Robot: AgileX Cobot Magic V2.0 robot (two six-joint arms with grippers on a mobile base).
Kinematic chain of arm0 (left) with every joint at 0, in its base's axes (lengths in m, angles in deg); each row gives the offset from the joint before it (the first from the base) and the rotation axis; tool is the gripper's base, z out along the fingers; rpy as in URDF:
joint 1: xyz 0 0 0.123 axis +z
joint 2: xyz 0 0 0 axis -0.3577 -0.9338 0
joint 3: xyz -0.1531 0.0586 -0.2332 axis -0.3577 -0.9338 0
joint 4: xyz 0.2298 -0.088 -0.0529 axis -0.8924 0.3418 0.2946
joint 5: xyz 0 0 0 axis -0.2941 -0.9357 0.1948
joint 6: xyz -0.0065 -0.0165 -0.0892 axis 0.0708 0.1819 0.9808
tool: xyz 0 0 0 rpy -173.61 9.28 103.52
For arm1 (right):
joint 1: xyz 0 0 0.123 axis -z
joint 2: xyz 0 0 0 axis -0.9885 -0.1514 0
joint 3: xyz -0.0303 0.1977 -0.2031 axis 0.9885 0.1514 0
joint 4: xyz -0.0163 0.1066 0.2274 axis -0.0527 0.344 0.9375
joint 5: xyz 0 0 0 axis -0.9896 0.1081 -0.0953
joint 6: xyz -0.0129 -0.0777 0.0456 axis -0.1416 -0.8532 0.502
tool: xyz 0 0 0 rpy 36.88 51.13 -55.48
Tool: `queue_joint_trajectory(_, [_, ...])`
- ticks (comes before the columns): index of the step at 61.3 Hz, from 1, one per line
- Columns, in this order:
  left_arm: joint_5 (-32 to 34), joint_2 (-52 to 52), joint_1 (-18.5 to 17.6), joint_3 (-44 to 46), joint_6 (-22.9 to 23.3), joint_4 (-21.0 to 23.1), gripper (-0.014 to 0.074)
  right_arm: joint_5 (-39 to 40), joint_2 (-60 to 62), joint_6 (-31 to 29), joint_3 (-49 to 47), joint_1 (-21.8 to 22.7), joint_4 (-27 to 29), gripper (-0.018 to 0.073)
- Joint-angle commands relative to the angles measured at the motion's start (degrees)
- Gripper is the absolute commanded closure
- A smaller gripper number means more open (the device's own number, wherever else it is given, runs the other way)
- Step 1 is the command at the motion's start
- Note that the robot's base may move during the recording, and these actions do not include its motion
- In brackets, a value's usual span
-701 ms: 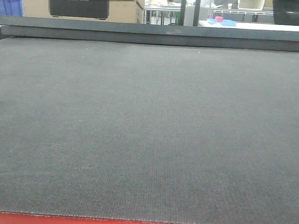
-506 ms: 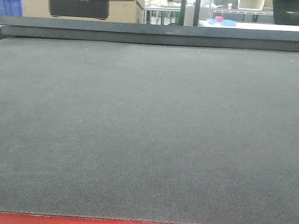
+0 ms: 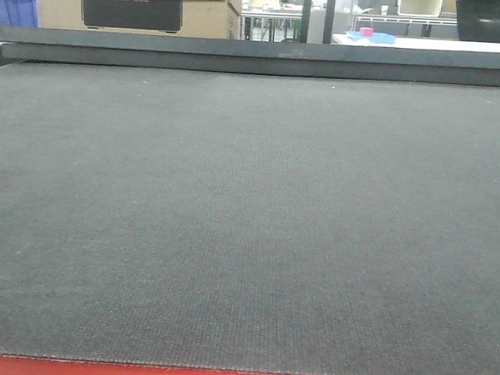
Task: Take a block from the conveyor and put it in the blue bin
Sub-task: 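Lower both grippers toward the green and blue blocks on the belt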
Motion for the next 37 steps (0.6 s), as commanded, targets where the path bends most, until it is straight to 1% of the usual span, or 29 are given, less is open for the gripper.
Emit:
queue_joint_trajectory(1, [1.9, 0.2, -0.3, 0.1, 0.0, -0.1, 0.0707, 6.3, 0.2, -0.1, 0.0, 0.3, -0.3, 0.0721])
queue_joint_trajectory(3, [0.6, 0.2, -0.3, 0.4, 0.0, -0.1, 0.0707, 6.7, 0.2, -0.1, 0.0, 0.3, -0.3, 0.0721])
queue_joint_trajectory(5, [-1.0, 0.2, -0.3, 1.7, 0.0, -0.1, 0.0707, 4.8, 0.2, -0.1, -0.3, 0.3, 0.4, 0.0721])
queue_joint_trajectory(8, [-3.0, 0.2, -0.3, 4.1, 0.0, -0.1, 0.0707, -0.8, 0.2, -0.1, -3.0, 0.3, 1.4, 0.0721])
queue_joint_trajectory(14, [-8.9, 0.2, -0.3, 9.9, 0.0, -0.6, 0.0707, -11.3, 0.2, -0.1, -10.2, 0.3, 1.4, 0.0721])
queue_joint_trajectory(19, [-14.6, -0.5, -0.3, 15.9, 0.0, -2.1, 0.0707, -14.6, 0.0, -0.1, -15.3, 0.3, 1.2, 0.0721])
queue_joint_trajectory(22, [-17.8, -2.4, -0.3, 19.2, 0.0, -2.3, 0.0707, -16.3, -1.1, -0.1, -17.9, 0.3, 1.2, 0.0721])
queue_joint_trajectory(26, [-23.3, -6.2, -0.3, 24.0, 0.0, -2.2, 0.0707, -21.3, -4.2, -0.1, -22.7, 0.3, 1.2, 0.0721])
queue_joint_trajectory(31, [-33.3, -13.1, -0.4, 31.0, 0.0, -2.2, 0.0707, -28.0, -9.7, -0.1, -28.6, 0.3, 1.2, 0.0721])
queue_joint_trajectory(37, [-39.8, -22.0, -0.4, 37.8, 0.0, -2.2, 0.0707, -33.6, -17.2, -0.1, -34.5, 0.3, 1.2, 0.0721])
